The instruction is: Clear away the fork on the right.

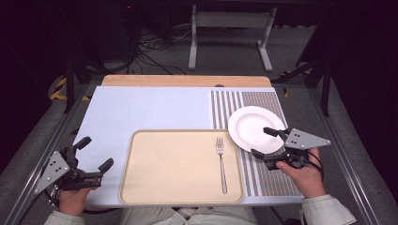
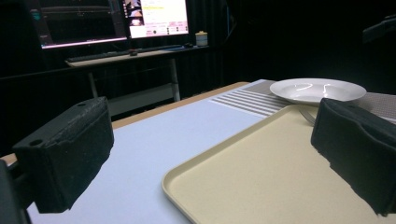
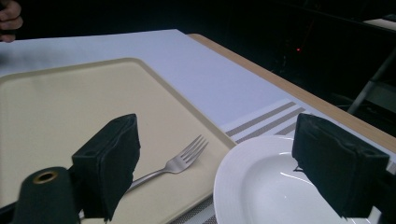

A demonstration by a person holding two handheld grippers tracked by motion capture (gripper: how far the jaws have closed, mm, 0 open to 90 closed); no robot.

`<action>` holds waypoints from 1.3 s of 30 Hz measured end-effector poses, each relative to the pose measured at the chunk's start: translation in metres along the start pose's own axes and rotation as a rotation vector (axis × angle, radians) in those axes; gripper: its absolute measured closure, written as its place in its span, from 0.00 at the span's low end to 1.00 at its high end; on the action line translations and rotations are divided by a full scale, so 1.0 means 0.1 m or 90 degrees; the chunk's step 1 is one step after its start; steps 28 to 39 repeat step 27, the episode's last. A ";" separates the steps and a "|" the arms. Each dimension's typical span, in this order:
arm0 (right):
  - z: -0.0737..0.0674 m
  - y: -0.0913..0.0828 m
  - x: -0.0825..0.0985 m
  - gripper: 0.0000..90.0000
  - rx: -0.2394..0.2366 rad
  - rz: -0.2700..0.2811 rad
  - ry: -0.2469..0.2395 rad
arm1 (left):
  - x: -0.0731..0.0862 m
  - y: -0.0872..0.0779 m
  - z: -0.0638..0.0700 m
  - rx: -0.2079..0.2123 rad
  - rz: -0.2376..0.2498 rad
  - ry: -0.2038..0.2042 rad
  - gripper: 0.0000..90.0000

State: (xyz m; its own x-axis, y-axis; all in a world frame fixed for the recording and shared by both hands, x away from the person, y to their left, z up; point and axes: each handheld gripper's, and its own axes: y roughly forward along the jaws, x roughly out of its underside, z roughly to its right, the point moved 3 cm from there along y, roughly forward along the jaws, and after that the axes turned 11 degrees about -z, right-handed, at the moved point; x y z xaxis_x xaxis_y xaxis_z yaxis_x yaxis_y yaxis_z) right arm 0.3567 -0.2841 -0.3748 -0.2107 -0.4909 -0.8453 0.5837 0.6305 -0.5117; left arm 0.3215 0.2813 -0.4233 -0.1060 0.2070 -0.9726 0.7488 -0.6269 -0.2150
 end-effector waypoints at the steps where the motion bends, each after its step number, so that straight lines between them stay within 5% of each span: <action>1: 0.00 -0.01 0.04 0.15 0.011 0.006 0.006 | 0.00 0.00 0.00 0.000 0.000 0.000 0.00; 16: 0.06 -0.04 0.48 0.10 0.068 0.075 0.074 | 0.00 0.00 0.00 -0.003 -0.003 0.011 0.00; 23: 0.14 -0.02 0.72 0.08 0.081 0.076 0.122 | 0.00 -0.01 -0.01 -0.005 -0.001 0.012 0.00; 39: 0.16 0.00 0.77 0.07 0.086 0.068 0.134 | 0.00 -0.01 -0.01 -0.005 -0.003 0.013 0.00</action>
